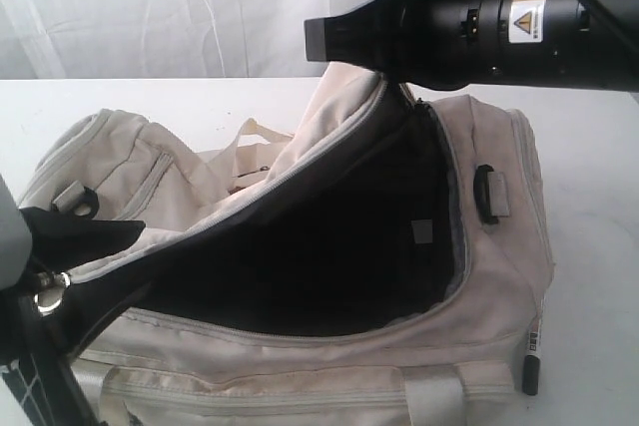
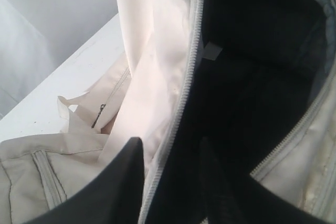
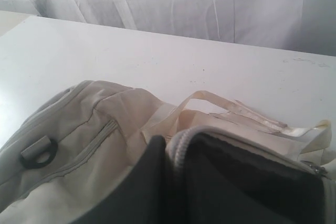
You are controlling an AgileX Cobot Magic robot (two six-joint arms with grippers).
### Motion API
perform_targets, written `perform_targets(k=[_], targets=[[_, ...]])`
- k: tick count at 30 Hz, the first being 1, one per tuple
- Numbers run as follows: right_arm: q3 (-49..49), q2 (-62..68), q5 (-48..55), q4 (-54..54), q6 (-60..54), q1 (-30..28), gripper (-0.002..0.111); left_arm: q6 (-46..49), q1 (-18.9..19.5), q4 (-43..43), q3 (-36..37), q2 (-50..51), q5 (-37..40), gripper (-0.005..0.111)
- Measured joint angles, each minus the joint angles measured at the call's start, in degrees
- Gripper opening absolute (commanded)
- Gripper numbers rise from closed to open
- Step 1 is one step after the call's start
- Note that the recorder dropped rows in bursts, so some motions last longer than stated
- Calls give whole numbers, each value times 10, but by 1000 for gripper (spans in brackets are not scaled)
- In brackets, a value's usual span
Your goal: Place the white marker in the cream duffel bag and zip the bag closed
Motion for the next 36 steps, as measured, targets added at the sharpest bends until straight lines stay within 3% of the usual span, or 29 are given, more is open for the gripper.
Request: perform_targets(k=[6,14,17,21,23,31,36], targets=[[0,0,-1,0,-1,0,8,0,0,0,0,0,-19,1],[0,0,-2,15,-14,10,8,0,0,0,0,0,-20,0],[0,0,-2,16,-26,18,8,0,0,0,0,0,-19,9],[0,0,-16,16,-30,19,8,0,0,0,0,0,26,44],[0,0,-30,16,-30,19,8,0,0,0,0,0,59,55],[0,0,-58,16,-30,19,8,36,0,1,0,43,77,54],[0,0,-61,16,-30,19,8,28,0,55,0,85,25,54]])
